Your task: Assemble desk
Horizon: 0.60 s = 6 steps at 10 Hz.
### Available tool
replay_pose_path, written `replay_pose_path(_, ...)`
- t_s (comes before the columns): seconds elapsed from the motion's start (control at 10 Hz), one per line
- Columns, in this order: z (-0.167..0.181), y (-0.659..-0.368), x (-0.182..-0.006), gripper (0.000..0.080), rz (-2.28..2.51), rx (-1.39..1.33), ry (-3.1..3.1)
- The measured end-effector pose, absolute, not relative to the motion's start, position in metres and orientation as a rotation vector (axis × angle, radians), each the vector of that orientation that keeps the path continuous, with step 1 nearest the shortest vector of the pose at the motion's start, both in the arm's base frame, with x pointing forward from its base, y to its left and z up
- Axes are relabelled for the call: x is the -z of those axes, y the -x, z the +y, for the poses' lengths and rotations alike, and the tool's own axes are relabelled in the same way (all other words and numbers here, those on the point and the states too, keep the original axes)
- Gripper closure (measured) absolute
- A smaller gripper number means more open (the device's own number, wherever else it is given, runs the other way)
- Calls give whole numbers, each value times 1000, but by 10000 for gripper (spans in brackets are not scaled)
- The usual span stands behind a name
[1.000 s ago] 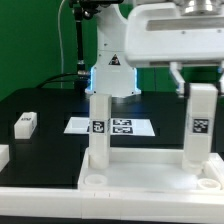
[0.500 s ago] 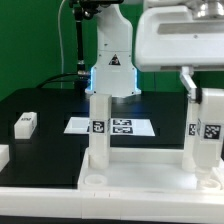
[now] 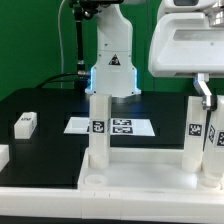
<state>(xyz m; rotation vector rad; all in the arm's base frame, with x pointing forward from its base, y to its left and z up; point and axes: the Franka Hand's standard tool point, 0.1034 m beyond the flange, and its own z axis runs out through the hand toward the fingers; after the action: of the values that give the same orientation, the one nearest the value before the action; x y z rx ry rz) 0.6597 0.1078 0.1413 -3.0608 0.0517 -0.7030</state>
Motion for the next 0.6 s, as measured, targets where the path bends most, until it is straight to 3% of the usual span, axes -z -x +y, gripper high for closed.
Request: replay_pose_path(0.6, 104, -657, -136, 508, 50, 694, 3069)
